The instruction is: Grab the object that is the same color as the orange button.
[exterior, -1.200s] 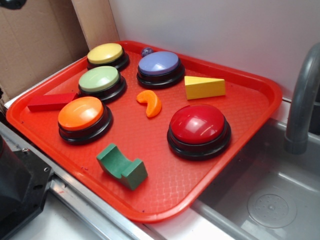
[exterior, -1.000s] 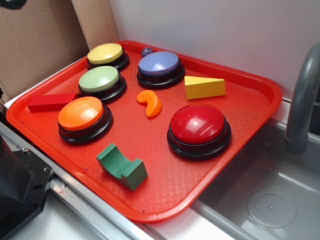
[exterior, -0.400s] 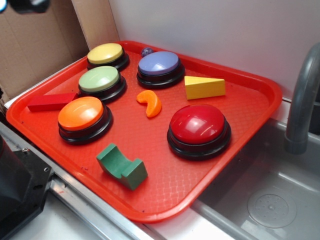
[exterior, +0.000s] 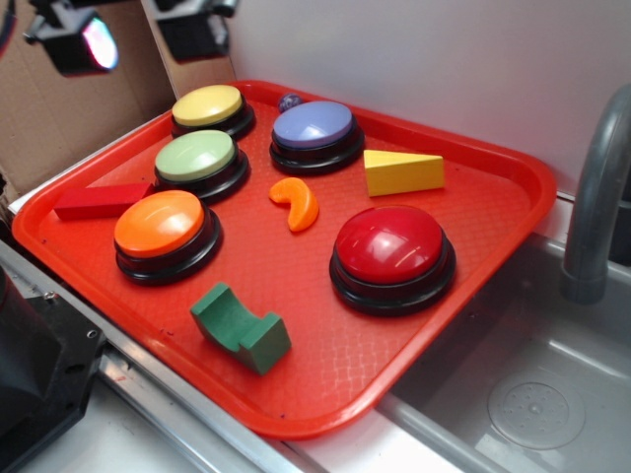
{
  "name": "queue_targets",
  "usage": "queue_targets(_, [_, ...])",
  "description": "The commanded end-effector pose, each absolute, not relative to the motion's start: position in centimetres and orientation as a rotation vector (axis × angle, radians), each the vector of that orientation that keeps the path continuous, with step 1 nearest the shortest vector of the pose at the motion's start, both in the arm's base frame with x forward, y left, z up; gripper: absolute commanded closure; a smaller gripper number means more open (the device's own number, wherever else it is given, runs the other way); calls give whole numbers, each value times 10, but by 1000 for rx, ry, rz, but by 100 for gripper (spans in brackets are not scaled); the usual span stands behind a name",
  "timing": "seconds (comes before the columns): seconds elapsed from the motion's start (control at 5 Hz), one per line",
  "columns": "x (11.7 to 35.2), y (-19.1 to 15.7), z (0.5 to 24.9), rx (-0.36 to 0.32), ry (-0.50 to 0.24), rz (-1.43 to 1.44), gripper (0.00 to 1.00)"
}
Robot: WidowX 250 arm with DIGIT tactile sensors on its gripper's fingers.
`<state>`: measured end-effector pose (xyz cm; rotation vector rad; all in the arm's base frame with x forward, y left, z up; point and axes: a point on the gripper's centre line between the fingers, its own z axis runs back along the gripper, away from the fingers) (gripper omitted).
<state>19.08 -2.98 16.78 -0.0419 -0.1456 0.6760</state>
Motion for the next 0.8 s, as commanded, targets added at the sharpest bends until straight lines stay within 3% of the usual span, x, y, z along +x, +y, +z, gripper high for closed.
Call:
queue_targets(0.0, [246, -38, 113, -63, -234, 833, 0])
queue_targets(0.2, [263, -40, 85, -30, -231, 838, 0])
queue_targets(0.6, [272, -26, 48, 5, -192, 878, 0])
